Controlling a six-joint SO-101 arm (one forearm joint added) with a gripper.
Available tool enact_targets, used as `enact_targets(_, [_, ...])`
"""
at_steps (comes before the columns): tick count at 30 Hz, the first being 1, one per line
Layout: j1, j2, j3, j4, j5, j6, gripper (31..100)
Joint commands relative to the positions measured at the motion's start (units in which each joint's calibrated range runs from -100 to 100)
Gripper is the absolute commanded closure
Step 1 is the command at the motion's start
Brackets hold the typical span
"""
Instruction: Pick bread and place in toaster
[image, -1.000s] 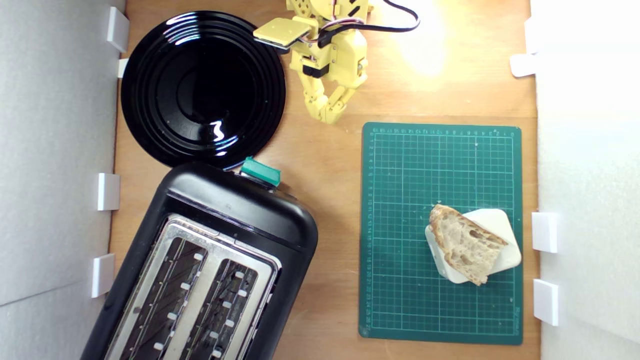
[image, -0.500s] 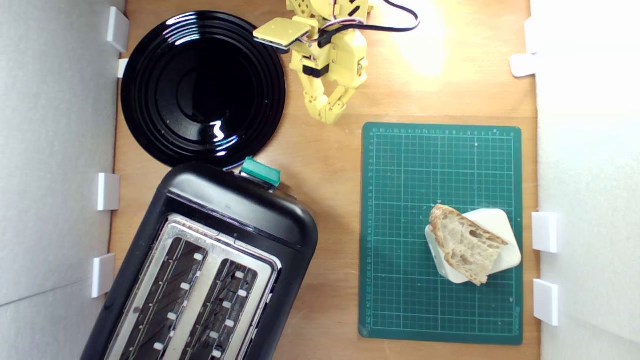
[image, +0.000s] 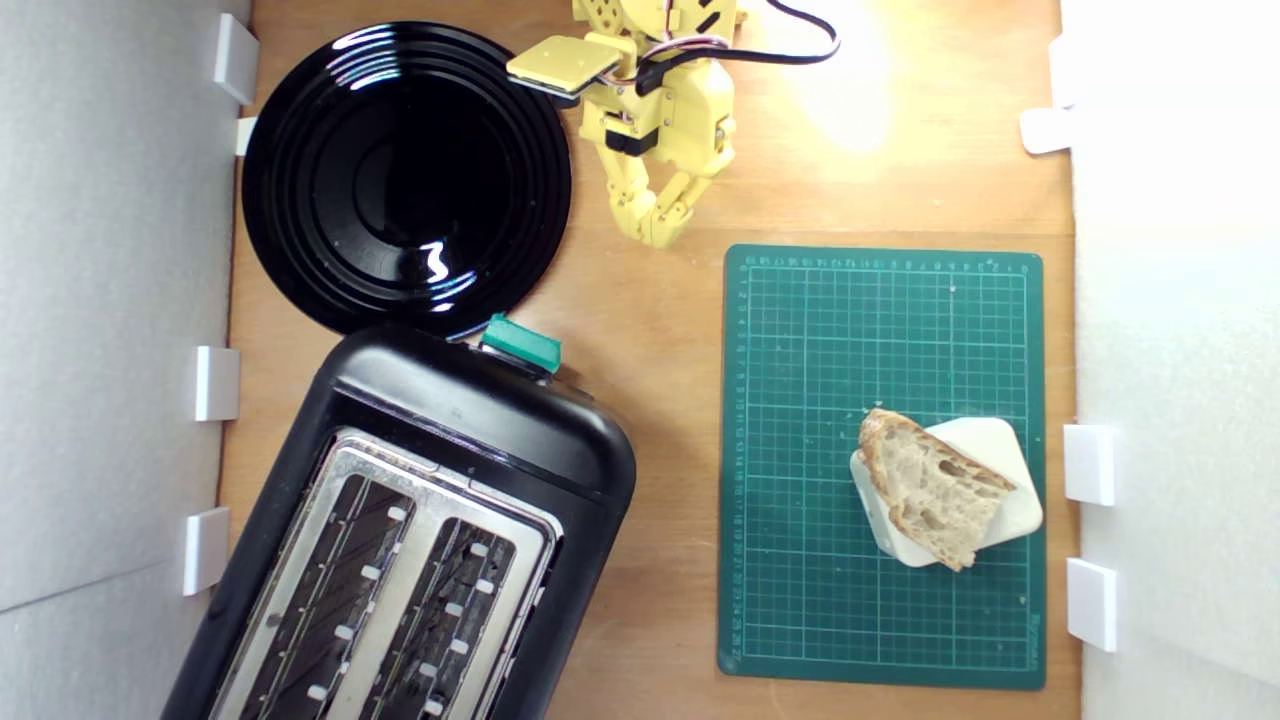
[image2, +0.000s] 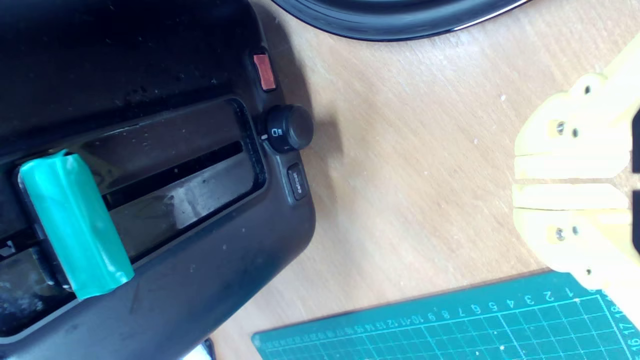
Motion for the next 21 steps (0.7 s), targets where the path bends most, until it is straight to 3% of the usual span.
enact_targets(1, [0.2, -0.2, 0.1, -0.2, 0.4, -0.1, 99.4])
enact_targets(21, [0.5, 0.1, -0.4, 0.7, 0.4, 0.2, 99.4])
